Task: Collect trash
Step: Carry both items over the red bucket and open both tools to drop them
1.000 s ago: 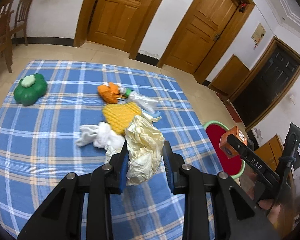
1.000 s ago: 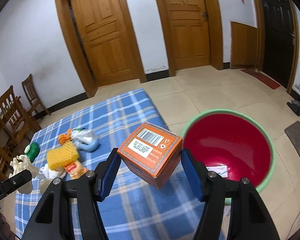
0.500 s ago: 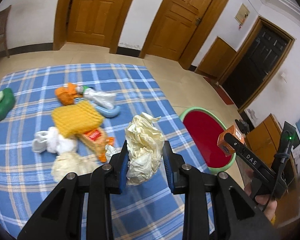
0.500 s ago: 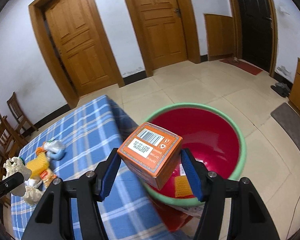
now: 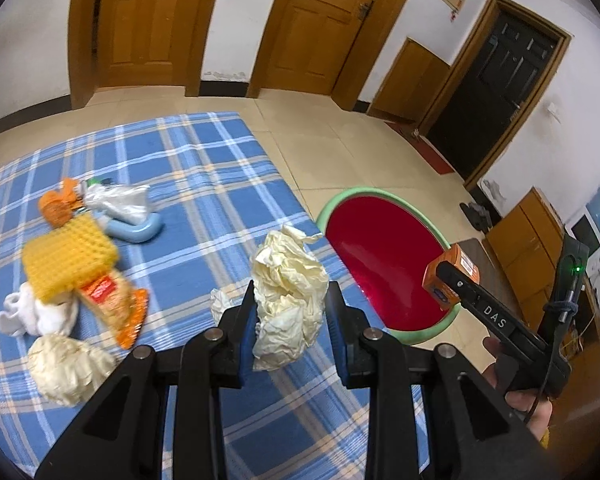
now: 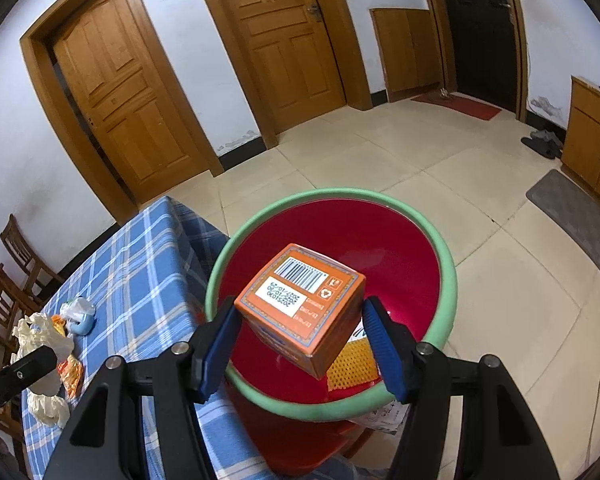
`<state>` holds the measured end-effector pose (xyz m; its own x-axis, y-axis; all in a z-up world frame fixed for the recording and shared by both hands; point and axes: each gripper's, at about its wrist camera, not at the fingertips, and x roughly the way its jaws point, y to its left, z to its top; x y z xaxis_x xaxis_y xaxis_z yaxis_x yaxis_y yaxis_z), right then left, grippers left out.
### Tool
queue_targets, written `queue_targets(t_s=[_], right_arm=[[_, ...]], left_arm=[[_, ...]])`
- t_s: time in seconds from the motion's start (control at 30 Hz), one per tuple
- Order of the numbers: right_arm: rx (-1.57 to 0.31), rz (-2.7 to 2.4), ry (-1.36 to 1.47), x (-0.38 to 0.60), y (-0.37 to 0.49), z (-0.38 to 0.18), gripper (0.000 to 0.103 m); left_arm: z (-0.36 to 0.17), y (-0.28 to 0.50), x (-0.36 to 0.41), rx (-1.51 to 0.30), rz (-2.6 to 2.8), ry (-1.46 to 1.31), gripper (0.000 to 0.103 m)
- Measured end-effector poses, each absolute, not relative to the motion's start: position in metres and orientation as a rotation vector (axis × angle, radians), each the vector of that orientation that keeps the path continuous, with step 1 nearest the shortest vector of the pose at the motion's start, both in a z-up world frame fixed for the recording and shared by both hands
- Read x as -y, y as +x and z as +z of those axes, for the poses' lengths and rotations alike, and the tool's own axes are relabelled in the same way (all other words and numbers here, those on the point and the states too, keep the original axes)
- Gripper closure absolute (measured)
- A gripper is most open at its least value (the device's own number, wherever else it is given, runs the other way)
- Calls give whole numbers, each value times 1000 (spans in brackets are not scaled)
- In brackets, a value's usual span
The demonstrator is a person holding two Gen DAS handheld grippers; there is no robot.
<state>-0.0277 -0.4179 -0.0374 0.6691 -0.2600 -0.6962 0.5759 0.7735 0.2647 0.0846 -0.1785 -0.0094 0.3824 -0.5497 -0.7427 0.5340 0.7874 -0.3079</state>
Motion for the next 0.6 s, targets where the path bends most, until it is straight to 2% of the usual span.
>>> queue_targets(t_s=[0.1,0.27,0.6], right_arm=[[-680,-495,518,424,-30,-39,31],[-657,-495,546,430,-35,-35,26],[-617,-520,554,444,-56,-22,22]], left_arm=[[-11,86,191,-960,-707,-1,72],[-15,88,210,-969,-736,33,72],[-30,87,256,-973,-805,105,72]])
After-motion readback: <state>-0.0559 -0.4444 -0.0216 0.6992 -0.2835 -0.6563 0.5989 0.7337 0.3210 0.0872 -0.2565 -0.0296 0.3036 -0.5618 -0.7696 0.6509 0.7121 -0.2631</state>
